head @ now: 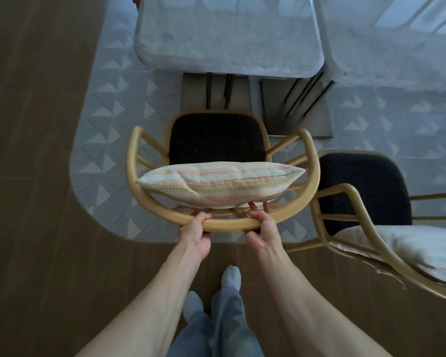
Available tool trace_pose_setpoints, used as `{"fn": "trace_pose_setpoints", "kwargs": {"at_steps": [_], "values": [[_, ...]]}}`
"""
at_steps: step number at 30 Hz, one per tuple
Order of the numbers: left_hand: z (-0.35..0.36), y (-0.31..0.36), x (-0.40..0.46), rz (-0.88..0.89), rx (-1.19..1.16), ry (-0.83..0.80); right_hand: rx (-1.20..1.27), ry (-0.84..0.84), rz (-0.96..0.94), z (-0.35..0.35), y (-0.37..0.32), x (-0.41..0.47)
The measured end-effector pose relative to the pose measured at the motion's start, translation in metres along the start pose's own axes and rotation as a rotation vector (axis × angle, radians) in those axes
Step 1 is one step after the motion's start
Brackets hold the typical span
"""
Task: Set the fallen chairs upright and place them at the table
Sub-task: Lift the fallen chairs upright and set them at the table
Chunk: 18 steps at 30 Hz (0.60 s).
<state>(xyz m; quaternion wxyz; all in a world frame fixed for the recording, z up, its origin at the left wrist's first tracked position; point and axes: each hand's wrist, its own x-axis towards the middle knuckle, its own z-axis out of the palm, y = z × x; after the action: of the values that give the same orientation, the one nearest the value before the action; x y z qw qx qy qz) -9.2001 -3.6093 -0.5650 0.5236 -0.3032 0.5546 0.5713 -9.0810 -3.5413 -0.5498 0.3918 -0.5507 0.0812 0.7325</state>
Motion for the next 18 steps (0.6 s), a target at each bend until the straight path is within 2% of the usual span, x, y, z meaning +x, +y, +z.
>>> {"fn": "trace_pose_setpoints", "kwargs": {"at_steps": [12, 18], "values": [[-0.0001, -0.0038, 0.0082, -0.053, 0.04, 0.03, 0.021, 0.064, 0.005, -0.005, -0.0005, -0.002], [-0.0034, -0.0006, 0.0019, -0.022, 0.047, 0.019, 0.009, 0.03, -0.003, -0.0092, 0.0031, 0.0031]]}}
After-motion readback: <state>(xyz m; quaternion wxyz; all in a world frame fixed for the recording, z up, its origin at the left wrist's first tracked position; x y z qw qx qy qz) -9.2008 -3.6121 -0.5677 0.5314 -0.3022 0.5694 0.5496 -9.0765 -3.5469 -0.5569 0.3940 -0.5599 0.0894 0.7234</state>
